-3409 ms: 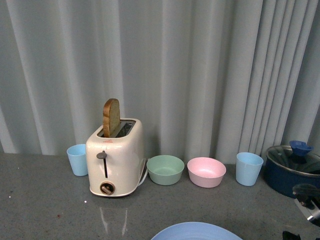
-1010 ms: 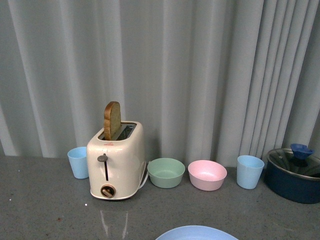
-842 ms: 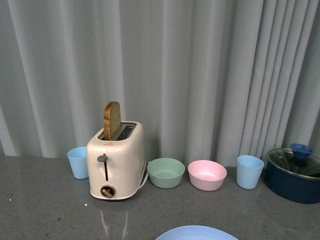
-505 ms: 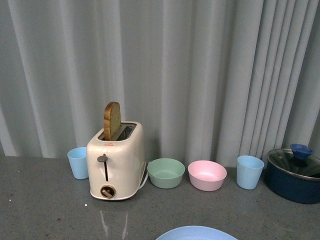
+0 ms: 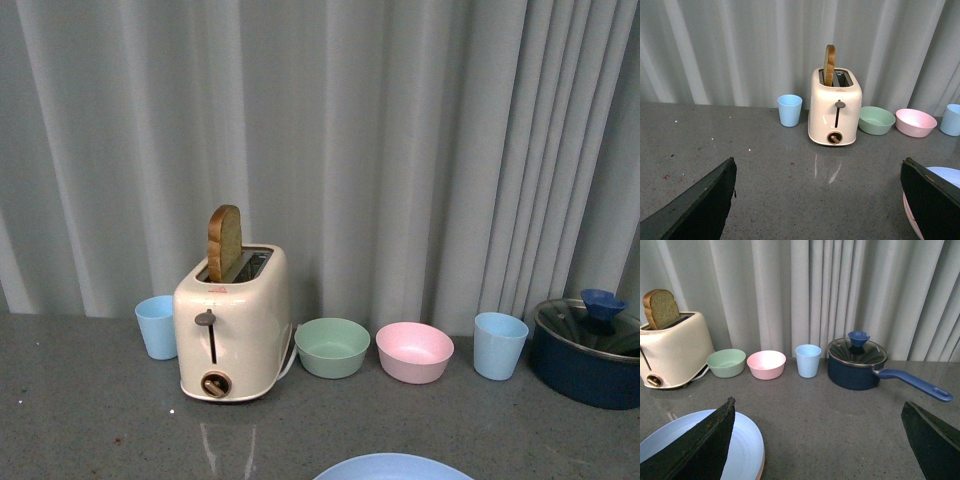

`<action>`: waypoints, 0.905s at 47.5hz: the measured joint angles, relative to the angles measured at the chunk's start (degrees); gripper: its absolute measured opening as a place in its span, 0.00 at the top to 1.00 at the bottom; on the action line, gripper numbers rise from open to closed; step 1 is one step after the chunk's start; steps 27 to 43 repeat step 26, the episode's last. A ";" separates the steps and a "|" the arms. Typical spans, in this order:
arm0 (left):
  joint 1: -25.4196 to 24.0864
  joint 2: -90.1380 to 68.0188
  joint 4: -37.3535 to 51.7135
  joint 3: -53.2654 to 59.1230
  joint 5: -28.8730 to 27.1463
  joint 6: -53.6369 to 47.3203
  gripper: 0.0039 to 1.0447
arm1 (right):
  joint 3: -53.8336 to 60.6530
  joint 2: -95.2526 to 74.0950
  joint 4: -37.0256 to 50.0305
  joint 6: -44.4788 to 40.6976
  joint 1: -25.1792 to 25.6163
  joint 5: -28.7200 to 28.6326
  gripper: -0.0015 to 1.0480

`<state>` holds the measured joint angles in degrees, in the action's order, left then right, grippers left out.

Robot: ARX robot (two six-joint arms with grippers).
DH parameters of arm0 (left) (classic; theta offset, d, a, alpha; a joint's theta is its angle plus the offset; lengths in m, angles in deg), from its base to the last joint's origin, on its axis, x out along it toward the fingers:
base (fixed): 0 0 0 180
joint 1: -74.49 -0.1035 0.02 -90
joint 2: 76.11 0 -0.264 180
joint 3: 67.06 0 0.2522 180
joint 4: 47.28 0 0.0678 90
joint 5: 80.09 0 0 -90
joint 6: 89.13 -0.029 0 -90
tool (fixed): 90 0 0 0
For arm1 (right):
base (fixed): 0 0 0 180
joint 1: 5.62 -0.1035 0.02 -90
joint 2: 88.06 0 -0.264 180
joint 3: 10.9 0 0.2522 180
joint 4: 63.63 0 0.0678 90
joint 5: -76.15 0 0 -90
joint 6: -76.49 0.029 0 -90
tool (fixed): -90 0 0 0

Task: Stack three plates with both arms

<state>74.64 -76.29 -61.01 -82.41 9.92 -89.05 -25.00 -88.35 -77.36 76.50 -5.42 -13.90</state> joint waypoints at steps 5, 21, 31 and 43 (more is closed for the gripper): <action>0.00 0.00 0.00 0.00 0.00 0.00 0.06 | 0.00 0.00 0.00 -0.02 0.00 0.00 0.07; 0.00 0.00 0.00 0.00 0.00 0.00 0.06 | 0.00 0.00 0.00 -0.02 0.00 0.00 0.07; 0.00 0.00 0.00 0.00 0.00 0.00 0.06 | 0.00 0.00 0.00 -0.02 0.00 0.00 0.07; 0.00 0.00 0.00 0.00 0.00 0.00 0.06 | 0.00 0.00 0.00 -0.02 0.00 0.00 0.07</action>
